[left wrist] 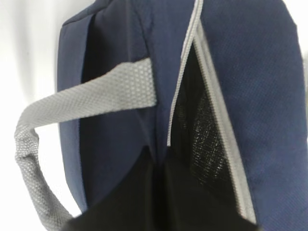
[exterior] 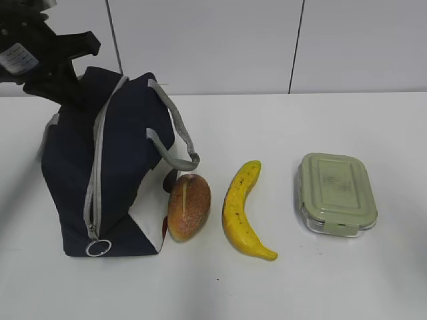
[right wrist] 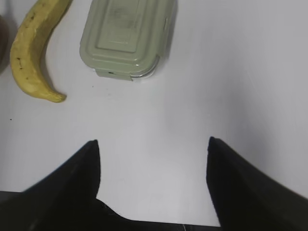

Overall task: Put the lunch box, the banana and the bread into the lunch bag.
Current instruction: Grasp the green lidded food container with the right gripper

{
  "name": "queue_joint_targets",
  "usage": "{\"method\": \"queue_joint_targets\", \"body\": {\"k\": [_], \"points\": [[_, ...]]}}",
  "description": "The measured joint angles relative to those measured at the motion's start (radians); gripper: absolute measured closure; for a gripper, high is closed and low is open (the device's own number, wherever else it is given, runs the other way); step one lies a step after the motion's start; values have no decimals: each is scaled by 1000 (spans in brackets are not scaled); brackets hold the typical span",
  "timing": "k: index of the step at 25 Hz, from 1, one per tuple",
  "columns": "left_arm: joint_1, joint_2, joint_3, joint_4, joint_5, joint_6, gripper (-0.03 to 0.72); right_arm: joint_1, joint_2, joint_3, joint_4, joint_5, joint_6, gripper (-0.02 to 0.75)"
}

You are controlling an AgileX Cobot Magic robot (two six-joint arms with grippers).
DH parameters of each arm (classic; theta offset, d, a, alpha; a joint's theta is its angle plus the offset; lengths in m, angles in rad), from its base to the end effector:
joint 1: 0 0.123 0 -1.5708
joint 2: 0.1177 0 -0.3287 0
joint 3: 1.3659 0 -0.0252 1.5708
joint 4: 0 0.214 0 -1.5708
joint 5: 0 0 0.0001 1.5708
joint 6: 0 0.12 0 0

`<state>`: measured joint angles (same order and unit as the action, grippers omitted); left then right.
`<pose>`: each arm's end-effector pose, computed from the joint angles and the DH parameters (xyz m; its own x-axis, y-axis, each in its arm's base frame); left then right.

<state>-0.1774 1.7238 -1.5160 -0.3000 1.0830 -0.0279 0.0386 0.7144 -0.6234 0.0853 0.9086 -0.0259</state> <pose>0.3360 -0.0921 0.3317 -0.9440 0.0015 -0.3299 0.1073 0.9470 -0.3027 0.0658 0.0106 0.2958 -0.7911 -0.0040 -0.6116 -0.0586 0.9959 0.0694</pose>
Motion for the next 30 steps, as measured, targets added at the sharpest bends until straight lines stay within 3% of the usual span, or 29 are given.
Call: {"method": "queue_joint_targets", "body": {"k": [15,21,30], "points": [[0,0,0,0,1,0,690,0,495,-205,62,-24,-19,228],[0,0,0,0,1,0,691,0,633,-300,187,-8,-105,134],[0,0,0,0,1,0,691,-154,779,-358,313,1,-215,118]]}}
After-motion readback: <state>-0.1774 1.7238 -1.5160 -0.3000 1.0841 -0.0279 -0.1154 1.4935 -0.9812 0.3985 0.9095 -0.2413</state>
